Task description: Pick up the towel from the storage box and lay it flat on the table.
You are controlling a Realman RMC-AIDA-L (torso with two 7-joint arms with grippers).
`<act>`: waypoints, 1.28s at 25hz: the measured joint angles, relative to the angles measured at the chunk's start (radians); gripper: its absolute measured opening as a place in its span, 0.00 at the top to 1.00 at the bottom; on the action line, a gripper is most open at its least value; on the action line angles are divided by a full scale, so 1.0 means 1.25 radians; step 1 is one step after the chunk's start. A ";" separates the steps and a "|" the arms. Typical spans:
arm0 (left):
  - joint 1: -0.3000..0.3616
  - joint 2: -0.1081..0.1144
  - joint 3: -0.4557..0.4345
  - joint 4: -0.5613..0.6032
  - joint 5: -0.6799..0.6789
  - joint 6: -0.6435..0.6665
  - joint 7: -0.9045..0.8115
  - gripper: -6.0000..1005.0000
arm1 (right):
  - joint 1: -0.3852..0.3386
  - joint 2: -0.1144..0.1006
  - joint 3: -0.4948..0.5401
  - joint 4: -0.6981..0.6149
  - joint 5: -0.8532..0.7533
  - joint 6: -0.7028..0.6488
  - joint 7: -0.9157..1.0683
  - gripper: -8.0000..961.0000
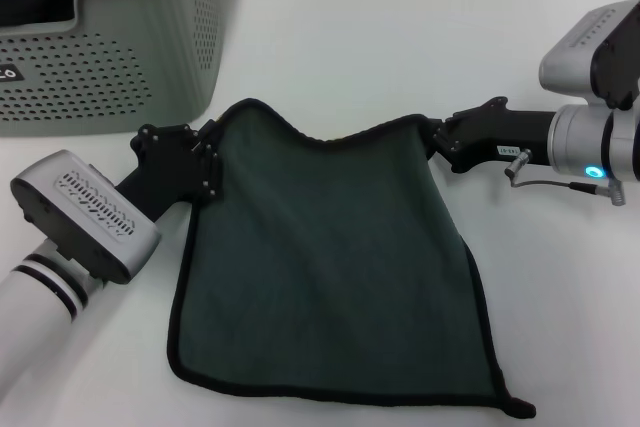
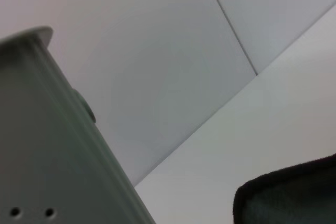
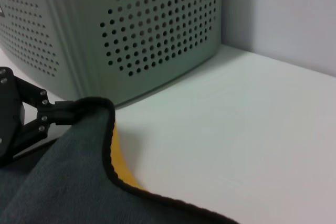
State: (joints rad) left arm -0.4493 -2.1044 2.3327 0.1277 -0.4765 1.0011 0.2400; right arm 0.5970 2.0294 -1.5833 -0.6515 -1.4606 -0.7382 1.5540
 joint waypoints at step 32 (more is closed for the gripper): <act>0.054 0.001 -0.002 0.076 -0.042 -0.011 0.046 0.39 | -0.117 -0.010 0.030 -0.114 0.059 -0.083 -0.001 0.47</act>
State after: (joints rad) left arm -0.3817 -2.1025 2.3305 0.2222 -0.5285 0.9869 0.2971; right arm 0.4506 2.0165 -1.5453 -0.7936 -1.3869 -0.8421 1.5531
